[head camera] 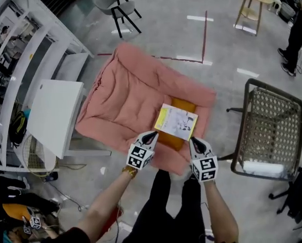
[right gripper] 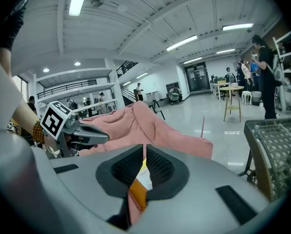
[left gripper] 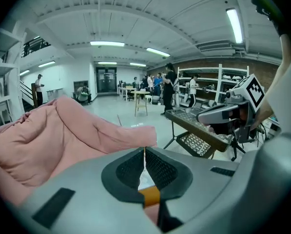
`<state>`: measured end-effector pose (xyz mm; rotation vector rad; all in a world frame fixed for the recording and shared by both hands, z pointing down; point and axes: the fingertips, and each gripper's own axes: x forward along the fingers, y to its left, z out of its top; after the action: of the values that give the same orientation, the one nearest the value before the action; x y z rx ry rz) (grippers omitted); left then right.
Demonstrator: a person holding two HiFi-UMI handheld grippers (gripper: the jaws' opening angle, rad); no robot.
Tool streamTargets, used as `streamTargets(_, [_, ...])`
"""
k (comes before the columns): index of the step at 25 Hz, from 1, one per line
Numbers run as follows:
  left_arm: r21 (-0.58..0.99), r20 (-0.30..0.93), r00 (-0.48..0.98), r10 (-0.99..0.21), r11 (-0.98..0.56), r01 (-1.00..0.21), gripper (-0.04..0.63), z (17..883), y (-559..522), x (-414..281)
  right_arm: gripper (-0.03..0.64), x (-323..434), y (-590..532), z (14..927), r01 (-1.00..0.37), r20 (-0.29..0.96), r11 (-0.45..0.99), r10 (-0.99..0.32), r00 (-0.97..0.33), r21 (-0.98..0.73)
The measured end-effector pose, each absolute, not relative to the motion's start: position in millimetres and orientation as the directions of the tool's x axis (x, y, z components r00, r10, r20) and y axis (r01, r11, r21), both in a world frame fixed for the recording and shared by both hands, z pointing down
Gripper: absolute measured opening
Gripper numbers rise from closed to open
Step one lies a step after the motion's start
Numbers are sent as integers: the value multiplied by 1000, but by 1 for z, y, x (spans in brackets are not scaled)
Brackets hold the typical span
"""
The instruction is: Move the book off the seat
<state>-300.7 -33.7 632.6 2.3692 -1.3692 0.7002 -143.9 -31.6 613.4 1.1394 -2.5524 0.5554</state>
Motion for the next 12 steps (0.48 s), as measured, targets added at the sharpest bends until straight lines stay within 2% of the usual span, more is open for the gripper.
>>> streamTargets(7, [68,655,445,-611,-538,-840,15,722,-72,-327,15,-159,-64,685,-807,452,524,-671,-588,-273])
streamTargets(12, [97,675,460,-577,-549,-830,15,757,-94,-334,17,-171,-81,726,-833,497,480,-671,-551,-276])
